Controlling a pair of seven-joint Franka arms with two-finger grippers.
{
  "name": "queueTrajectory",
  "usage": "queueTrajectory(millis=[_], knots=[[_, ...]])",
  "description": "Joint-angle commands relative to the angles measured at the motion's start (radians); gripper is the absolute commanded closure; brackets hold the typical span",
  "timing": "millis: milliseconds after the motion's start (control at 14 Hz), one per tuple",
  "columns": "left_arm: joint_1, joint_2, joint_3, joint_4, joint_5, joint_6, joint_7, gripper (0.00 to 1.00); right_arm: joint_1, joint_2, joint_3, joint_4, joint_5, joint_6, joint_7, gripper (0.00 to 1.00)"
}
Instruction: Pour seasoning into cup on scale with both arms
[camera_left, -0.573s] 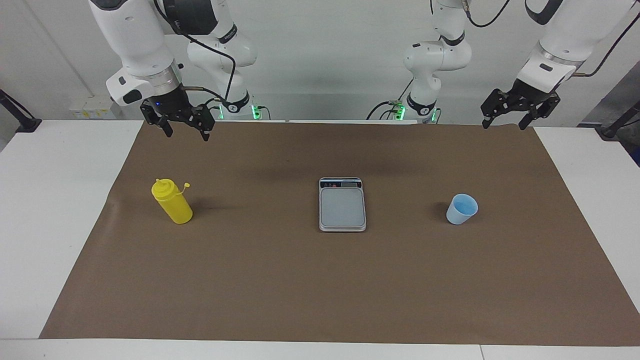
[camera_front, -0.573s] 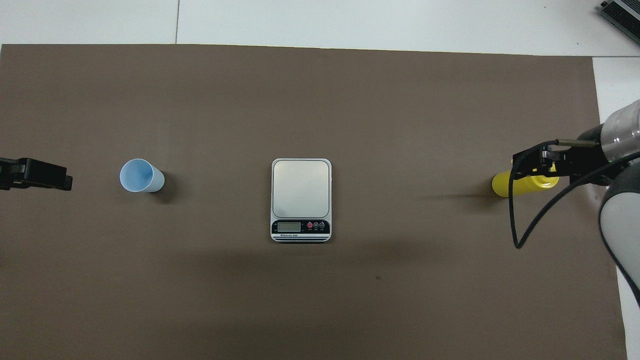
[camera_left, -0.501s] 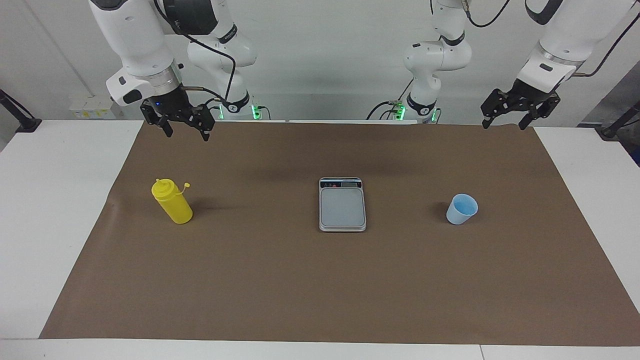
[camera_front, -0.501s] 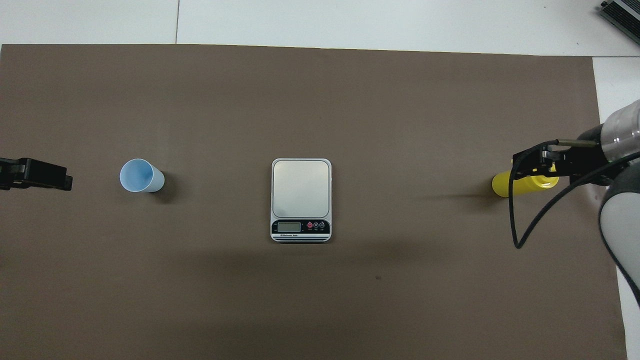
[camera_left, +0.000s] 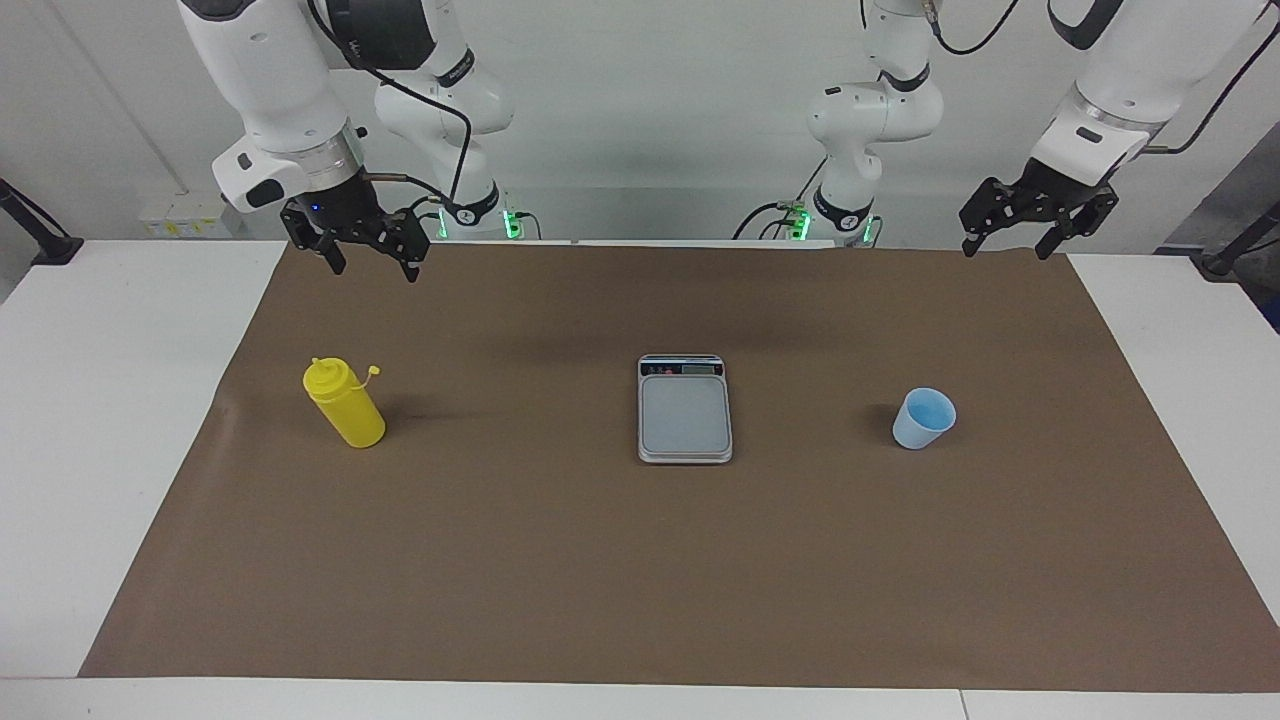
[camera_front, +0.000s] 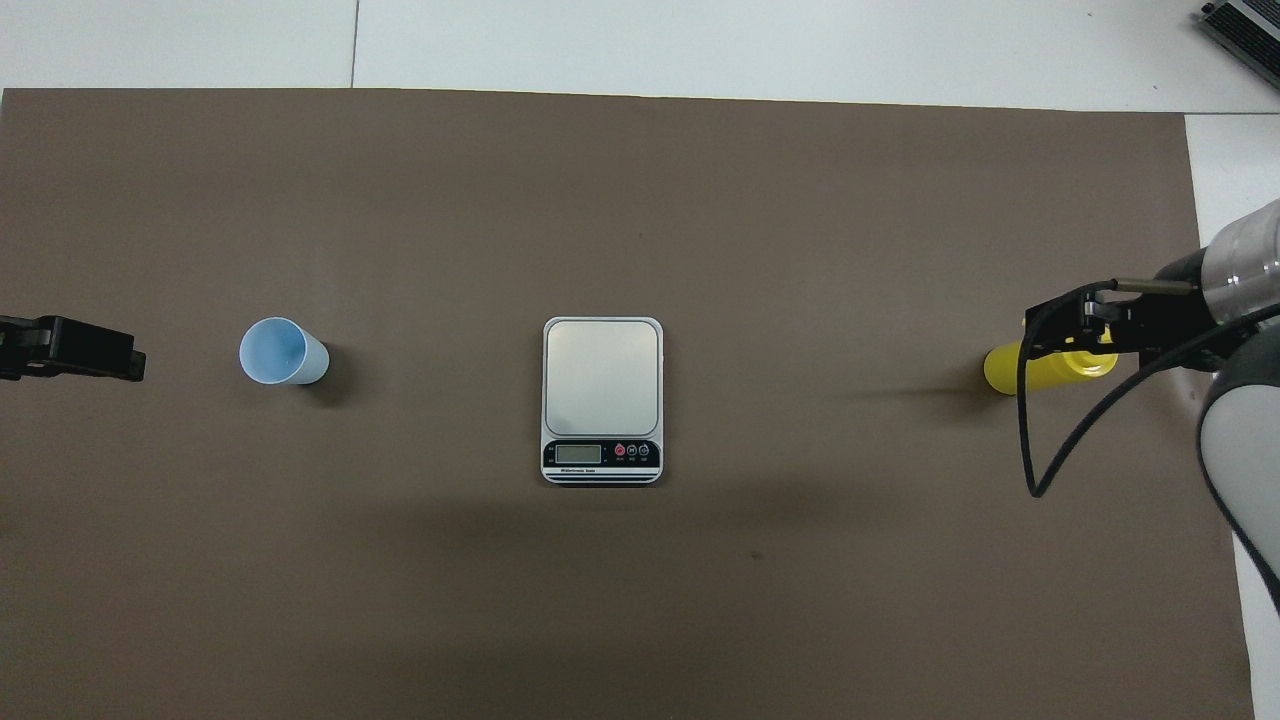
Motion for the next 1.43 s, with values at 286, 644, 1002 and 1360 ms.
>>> queueTrajectory(millis=[286,644,1002,1360], knots=[[-0.002,-0.008,0.0,-0.034,0.002,0.05,-0.012,0.0,-0.01,-0.026,0.001,-0.03,-0.007,0.012,-0.024,0.0],[0.016,0.009,0.003,-0.196,0.002,0.278,-0.02,0.0,-0.01,-0.026,0.001,-0.03,-0.007,0.012,-0.024,0.0],[0.044,0.098,0.002,-0.259,0.002,0.425,-0.133,0.0,-0.01,-0.026,0.001,-0.031,-0.007,0.012,-0.024,0.0],[0.083,0.138,0.002,-0.417,0.002,0.668,-0.193,0.0,-0.01,-0.026,0.001,-0.03,-0.007,0.012,-0.024,0.0]])
